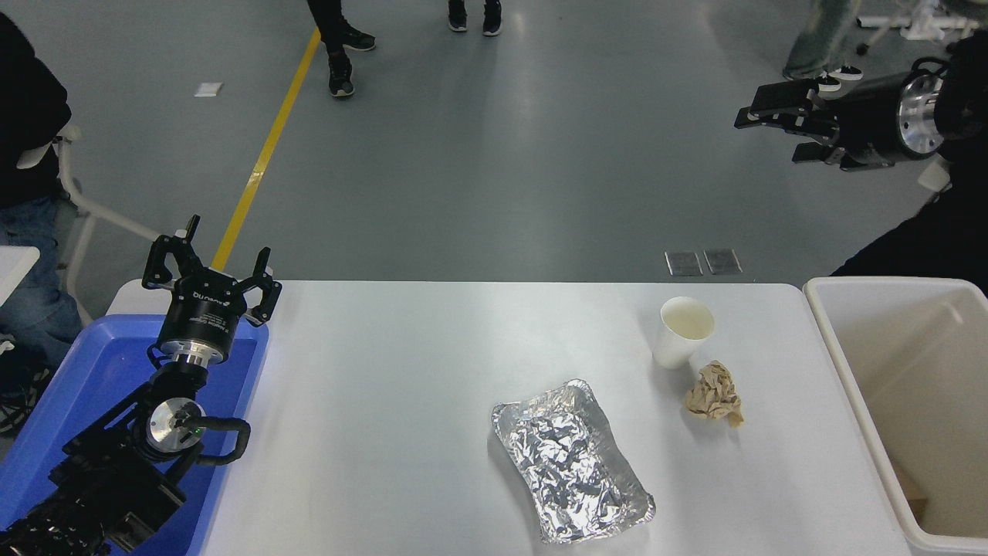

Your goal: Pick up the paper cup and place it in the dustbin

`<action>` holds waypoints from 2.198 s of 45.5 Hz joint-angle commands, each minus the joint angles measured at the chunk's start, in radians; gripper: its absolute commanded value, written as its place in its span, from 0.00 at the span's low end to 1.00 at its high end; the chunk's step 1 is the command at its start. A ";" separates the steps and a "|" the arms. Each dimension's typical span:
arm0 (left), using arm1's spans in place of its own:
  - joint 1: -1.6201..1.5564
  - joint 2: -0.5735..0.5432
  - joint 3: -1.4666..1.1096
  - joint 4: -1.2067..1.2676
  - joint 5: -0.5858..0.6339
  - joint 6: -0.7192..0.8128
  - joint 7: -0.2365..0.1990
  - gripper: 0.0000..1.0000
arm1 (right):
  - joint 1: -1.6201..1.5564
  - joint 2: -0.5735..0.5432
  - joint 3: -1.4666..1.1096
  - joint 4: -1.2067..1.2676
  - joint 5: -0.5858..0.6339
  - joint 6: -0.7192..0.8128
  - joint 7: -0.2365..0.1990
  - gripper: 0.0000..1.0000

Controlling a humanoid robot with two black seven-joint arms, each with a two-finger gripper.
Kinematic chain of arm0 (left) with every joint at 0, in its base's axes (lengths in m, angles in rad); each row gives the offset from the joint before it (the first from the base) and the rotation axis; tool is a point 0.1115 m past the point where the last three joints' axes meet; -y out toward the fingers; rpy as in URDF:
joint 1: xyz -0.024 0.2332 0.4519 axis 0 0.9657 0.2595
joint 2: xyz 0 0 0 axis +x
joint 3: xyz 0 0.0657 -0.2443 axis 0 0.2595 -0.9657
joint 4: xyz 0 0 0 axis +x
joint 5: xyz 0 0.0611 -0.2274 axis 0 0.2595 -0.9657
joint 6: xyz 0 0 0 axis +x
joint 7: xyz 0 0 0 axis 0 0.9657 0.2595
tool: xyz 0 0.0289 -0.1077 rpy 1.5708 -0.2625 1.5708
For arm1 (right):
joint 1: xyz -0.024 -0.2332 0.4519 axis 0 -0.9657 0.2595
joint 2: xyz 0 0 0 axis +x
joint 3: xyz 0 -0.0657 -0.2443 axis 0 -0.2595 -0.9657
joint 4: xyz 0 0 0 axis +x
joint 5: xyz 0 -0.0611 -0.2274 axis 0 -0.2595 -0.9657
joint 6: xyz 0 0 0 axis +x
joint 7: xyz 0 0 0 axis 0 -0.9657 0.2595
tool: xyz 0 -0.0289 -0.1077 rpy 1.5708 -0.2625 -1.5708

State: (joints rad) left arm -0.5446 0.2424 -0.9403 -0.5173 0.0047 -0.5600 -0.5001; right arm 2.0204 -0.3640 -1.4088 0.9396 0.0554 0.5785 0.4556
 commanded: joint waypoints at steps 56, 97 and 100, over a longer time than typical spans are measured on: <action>0.000 -0.002 0.000 0.000 0.000 0.000 0.000 0.98 | 0.253 0.295 -0.168 0.335 -0.121 0.207 -0.049 1.00; 0.000 0.000 -0.002 0.000 0.000 0.000 0.000 0.98 | -0.350 0.289 -0.133 -0.153 -0.077 0.069 -0.048 1.00; 0.000 0.000 -0.002 0.000 0.000 0.000 0.000 0.98 | -0.394 0.290 -0.134 -0.186 -0.077 0.047 -0.048 1.00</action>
State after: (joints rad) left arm -0.5444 0.2420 -0.9412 -0.5171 0.0046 -0.5599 -0.5000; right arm 1.7926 -0.0758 -1.5474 0.8973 -0.0253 0.7040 0.4085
